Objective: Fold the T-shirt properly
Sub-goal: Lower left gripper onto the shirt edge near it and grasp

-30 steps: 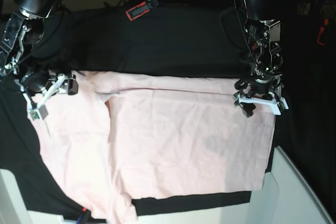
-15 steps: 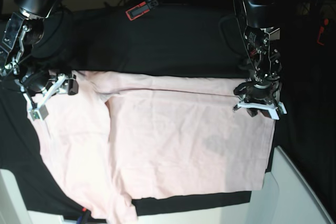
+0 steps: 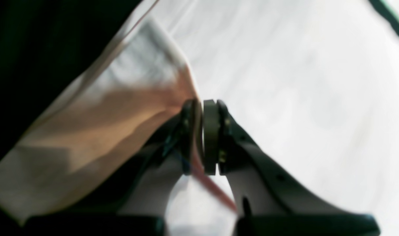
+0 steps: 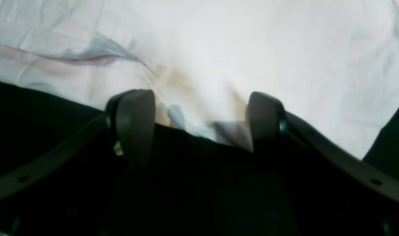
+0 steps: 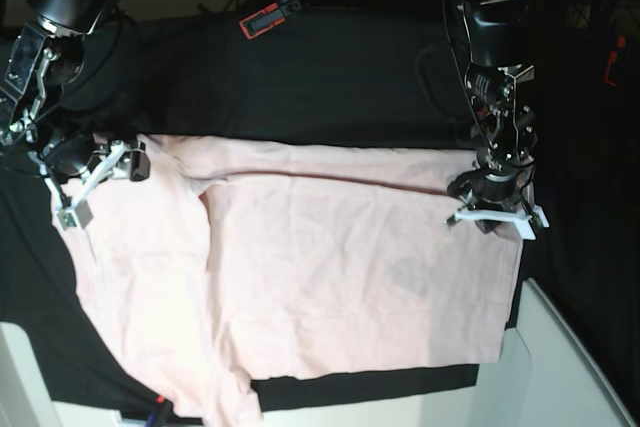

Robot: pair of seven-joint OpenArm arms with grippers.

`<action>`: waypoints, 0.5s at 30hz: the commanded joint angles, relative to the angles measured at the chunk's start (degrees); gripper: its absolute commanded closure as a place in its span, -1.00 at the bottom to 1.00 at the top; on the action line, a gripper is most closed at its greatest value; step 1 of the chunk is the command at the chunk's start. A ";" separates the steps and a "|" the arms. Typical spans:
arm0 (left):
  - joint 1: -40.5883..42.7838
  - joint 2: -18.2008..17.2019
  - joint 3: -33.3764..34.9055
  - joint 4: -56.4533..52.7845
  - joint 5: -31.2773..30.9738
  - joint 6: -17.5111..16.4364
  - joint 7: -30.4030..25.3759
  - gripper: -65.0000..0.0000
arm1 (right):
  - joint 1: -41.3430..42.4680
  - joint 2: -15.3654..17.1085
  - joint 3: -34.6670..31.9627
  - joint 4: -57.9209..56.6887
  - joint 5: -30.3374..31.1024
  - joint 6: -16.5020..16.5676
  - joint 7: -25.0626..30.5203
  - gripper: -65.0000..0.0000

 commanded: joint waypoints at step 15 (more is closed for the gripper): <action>-4.86 -0.69 -2.17 -8.31 -6.79 -0.53 -7.37 0.85 | -1.19 0.43 -0.20 0.73 0.62 0.36 0.63 -0.27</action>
